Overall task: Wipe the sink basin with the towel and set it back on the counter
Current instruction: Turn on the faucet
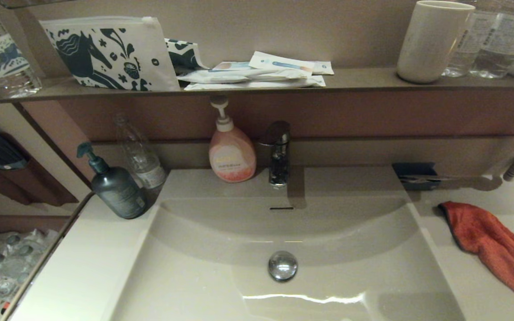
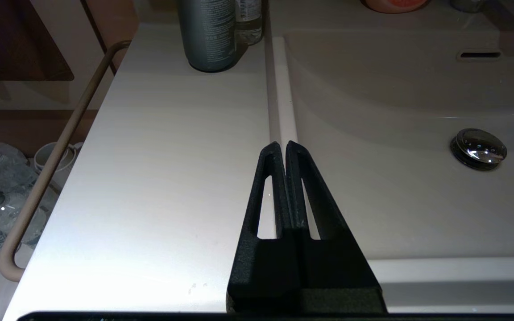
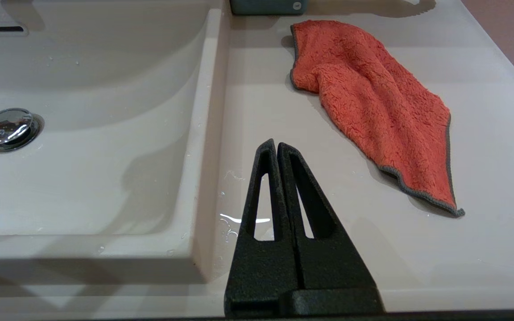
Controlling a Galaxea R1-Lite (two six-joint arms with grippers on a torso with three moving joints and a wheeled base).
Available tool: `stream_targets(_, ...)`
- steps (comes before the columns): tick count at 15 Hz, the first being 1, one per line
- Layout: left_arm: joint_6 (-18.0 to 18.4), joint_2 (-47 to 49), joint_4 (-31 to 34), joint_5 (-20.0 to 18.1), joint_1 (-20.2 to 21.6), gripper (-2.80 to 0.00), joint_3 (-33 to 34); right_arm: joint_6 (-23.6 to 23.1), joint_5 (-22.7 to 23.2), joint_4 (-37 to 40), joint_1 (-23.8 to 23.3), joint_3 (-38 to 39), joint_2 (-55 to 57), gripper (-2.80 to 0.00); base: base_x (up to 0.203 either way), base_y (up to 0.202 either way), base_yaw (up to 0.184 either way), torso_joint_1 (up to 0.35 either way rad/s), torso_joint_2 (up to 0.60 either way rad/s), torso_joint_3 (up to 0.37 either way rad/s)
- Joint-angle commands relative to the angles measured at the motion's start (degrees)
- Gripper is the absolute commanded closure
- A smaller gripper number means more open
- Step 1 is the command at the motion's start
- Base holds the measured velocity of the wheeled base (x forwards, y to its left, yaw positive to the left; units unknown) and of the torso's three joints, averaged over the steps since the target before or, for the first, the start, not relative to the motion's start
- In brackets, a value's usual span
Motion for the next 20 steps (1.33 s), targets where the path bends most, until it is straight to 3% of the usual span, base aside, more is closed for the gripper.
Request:
stream_targets(1, 0.0, 0.0, 0.0, 0.0, 0.0, 0.0, 0.0, 0.0, 0.0, 0.0, 0.0, 0.0, 0.0, 0.0, 0.0, 0.0, 0.0, 0.0, 0.0, 0.0)
stream_targets(20, 0.6, 0.0, 0.0, -0.1, 0.0, 0.0, 0.0, 0.0, 0.0, 0.0, 0.0, 0.0, 0.0, 0.0, 0.0, 0.0, 0.0, 0.0, 0.0, 0.0)
